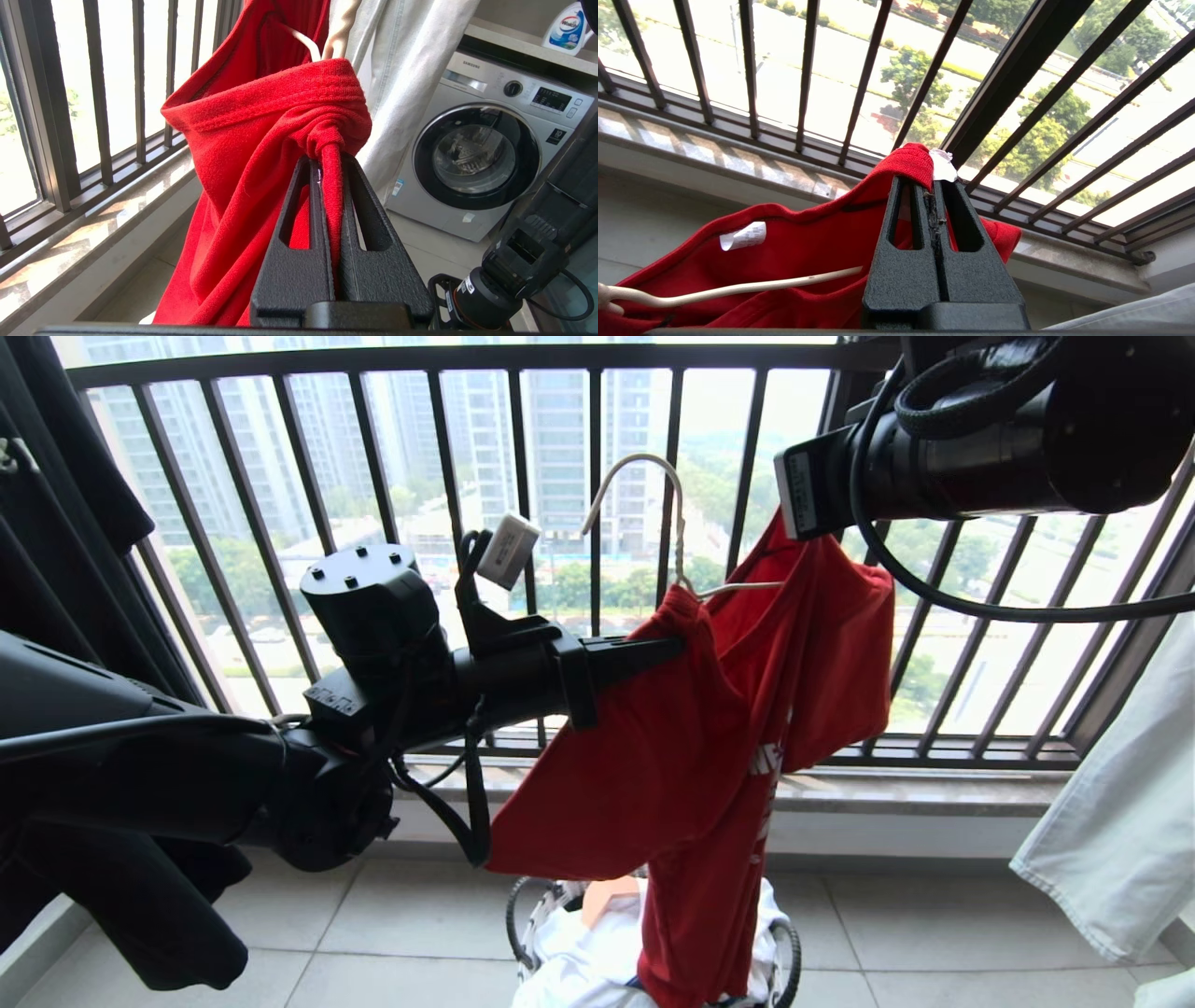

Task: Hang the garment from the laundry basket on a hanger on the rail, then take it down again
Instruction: Hang the clothes on the clothes rack

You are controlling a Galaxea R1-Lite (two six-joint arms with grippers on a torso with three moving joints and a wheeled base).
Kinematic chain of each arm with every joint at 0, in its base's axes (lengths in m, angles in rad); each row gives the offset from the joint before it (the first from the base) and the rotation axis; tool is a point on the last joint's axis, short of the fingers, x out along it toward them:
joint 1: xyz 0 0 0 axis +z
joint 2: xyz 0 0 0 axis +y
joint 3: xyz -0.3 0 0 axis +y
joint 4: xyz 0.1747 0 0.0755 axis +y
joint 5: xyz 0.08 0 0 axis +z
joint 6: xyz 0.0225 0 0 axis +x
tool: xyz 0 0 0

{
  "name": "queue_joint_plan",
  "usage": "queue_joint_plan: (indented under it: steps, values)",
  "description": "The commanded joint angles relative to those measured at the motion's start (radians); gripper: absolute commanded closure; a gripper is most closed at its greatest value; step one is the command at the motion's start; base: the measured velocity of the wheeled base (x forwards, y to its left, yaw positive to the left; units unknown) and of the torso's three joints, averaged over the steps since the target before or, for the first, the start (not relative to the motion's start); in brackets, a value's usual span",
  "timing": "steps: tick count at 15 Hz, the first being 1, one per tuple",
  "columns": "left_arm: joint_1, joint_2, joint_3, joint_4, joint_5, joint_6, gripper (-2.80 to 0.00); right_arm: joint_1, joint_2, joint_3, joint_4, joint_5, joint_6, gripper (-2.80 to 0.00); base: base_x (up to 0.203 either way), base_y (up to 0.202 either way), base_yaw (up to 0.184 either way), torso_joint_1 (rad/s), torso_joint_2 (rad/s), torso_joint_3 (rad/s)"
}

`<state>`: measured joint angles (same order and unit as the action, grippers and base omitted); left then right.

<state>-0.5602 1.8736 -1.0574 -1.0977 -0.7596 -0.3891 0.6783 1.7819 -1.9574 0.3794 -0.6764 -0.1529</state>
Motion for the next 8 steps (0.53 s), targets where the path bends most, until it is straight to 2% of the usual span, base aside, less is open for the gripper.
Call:
queue_joint_plan:
  steps: [1,2,4,8]
  values:
    - [-0.017,0.001,0.005,-0.008,0.002,0.001,0.00,0.013,-0.001,0.000,-0.037,-0.110,-0.173,0.00,0.000,0.000,0.000,0.000,0.00,0.000]
    - [-0.026,0.002,0.005,-0.008,0.018,0.008,0.00,0.035,0.003,0.000,-0.068,-0.160,-0.243,0.00,0.000,0.000,0.000,0.000,0.00,0.000]
    - [-0.049,0.018,0.004,-0.013,0.084,0.054,0.00,0.094,0.014,0.000,-0.088,-0.230,-0.315,0.00,0.000,0.000,0.000,0.000,0.00,0.000]
    - [-0.061,0.039,0.008,-0.101,0.102,0.064,0.00,0.180,0.023,0.000,-0.041,-0.259,-0.362,0.00,0.000,0.000,0.000,0.000,0.00,0.000]
